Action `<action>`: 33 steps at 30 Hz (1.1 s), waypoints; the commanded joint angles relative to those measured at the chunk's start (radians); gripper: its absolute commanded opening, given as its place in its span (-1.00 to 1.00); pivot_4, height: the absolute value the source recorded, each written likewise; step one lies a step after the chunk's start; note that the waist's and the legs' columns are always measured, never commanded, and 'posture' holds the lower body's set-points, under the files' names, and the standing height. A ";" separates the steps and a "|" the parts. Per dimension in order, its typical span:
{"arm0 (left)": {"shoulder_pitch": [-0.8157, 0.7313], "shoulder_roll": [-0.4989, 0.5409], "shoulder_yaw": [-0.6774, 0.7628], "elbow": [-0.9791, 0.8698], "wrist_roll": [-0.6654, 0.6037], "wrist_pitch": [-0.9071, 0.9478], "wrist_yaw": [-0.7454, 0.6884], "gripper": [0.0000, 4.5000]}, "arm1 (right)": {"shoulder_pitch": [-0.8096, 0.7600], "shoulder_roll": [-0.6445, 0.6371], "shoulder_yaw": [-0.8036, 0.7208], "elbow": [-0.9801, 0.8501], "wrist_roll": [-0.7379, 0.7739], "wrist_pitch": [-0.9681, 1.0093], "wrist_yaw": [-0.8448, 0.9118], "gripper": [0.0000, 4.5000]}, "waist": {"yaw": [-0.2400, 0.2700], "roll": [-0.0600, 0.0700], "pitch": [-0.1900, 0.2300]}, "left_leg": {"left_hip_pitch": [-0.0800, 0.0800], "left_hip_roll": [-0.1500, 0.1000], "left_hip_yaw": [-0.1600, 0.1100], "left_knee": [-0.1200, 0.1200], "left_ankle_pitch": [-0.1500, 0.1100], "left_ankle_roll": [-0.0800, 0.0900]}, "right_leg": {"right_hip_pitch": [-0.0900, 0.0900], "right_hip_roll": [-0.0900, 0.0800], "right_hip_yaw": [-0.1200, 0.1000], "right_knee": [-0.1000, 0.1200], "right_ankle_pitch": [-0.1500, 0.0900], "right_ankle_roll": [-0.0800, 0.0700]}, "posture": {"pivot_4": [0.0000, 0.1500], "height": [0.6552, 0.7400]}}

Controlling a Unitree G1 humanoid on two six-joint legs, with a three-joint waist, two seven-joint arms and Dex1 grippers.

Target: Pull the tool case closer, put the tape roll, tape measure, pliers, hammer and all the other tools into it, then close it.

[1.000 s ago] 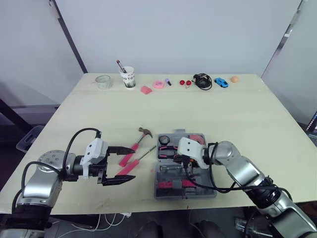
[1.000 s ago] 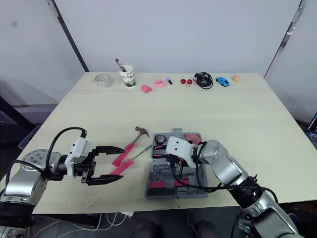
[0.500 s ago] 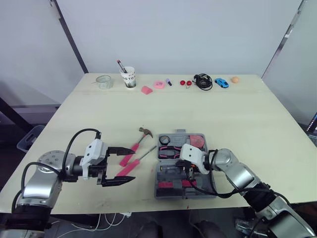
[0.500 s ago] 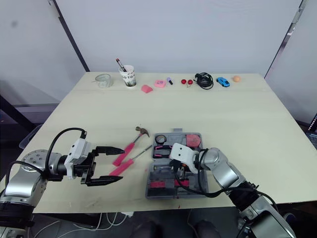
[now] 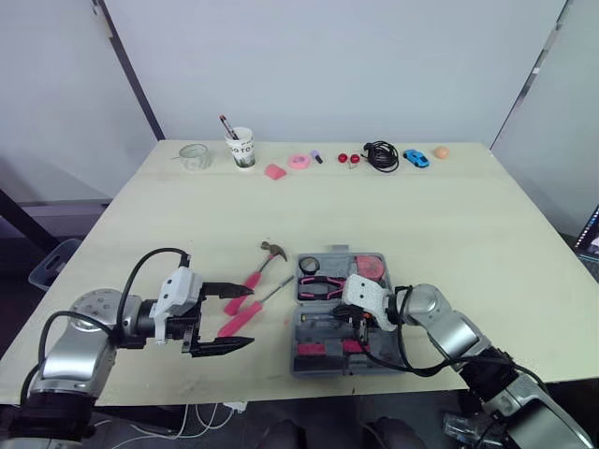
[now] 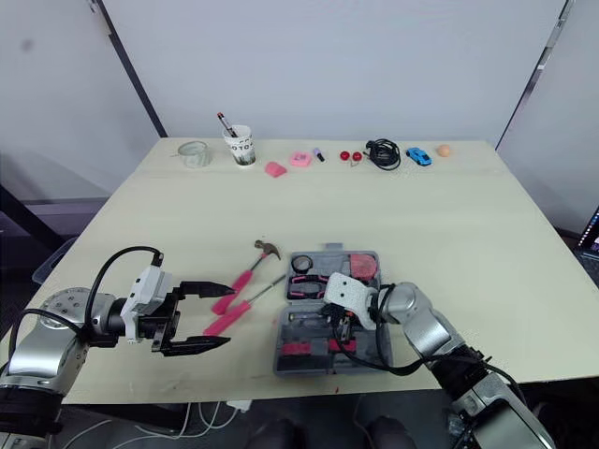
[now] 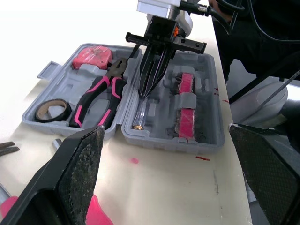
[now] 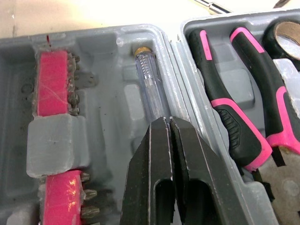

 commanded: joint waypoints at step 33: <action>0.405 -0.218 0.329 -0.138 -0.002 0.060 0.542 1.00 | 0.720 -0.141 -0.885 -0.304 0.478 -0.230 -0.130 0.96 | 0.003 0.002 0.002 | -0.001 0.001 0.000 -0.001 0.000 0.000 | -0.002 -0.004 0.003 -0.002 0.000 0.000 | 1.00 1.00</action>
